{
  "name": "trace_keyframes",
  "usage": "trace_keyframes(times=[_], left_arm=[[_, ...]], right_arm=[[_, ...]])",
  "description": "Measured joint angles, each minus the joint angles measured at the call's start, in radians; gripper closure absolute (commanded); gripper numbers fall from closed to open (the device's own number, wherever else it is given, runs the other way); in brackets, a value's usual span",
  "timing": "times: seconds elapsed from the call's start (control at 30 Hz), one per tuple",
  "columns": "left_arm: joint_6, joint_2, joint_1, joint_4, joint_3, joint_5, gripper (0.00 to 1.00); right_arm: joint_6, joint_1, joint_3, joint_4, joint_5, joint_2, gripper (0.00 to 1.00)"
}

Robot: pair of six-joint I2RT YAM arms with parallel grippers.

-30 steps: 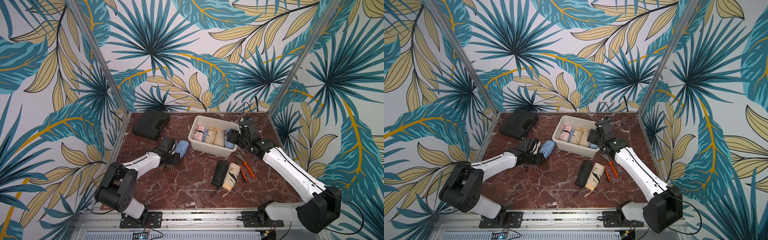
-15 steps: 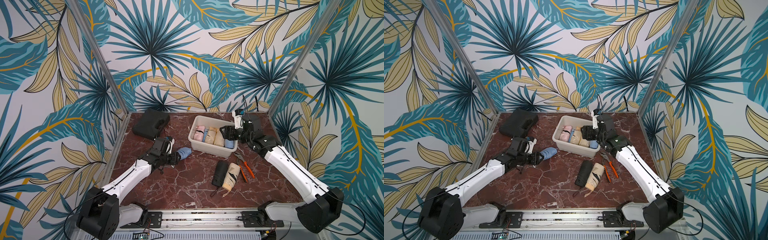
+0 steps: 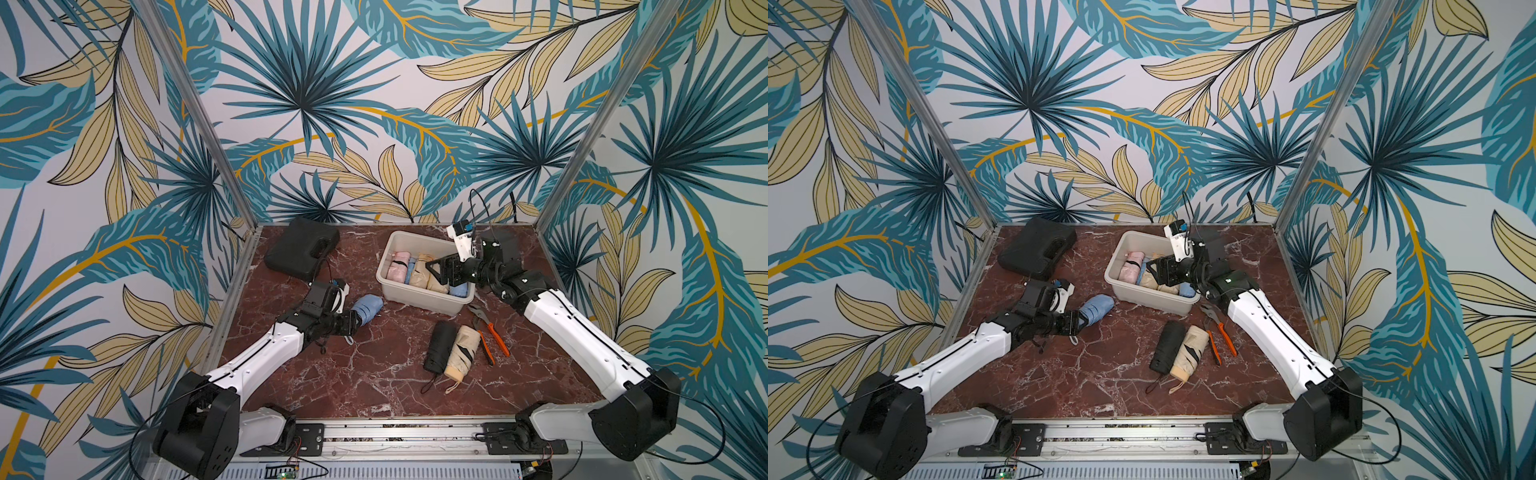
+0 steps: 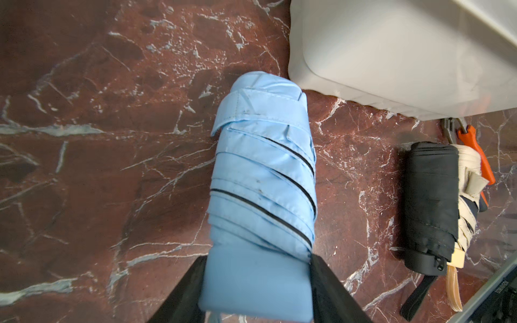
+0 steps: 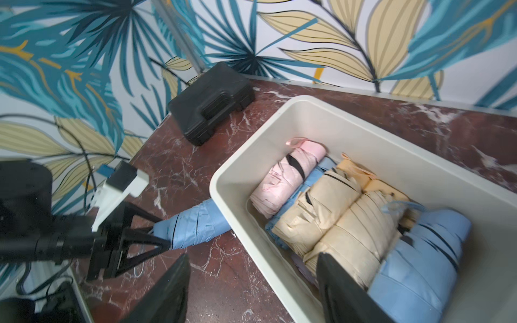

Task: Put the umbrella into the storage box
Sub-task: Pick up the umbrella from the center of the board.

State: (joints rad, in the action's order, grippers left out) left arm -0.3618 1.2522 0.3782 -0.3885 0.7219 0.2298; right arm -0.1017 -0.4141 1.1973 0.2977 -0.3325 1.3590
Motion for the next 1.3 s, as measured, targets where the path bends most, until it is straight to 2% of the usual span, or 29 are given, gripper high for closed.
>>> trace_keyframes(times=[0.23, 0.4, 0.7, 0.83, 1.07, 1.3], left_arm=[[-0.017, 0.002, 0.0, 0.033, 0.0, 0.023, 1.0], [-0.016, 0.004, 0.0, 0.034, 0.0, 0.042, 1.0], [-0.007, -0.011, 0.0, 0.033, 0.0, 0.059, 1.0], [-0.013, -0.011, -0.003, 0.033, 0.0, 0.071, 1.0], [-0.016, -0.011, -0.008, 0.032, 0.0, 0.083, 1.0], [-0.017, -0.011, -0.013, 0.032, 0.0, 0.09, 1.0]], right_arm=[[0.28, -0.092, -0.045, -0.11, -0.142, 0.126, 0.22], [0.436, -0.106, -0.041, -0.138, -0.198, 0.204, 0.22], [0.8, -0.172, -0.049, -0.225, -0.27, 0.269, 0.19], [0.854, -0.223, -0.126, -0.378, -0.243, 0.321, 0.19], [0.862, -0.29, -0.256, -0.637, -0.118, 0.415, 0.19], [0.871, -0.351, -0.272, -0.811, 0.017, 0.488, 0.2]])
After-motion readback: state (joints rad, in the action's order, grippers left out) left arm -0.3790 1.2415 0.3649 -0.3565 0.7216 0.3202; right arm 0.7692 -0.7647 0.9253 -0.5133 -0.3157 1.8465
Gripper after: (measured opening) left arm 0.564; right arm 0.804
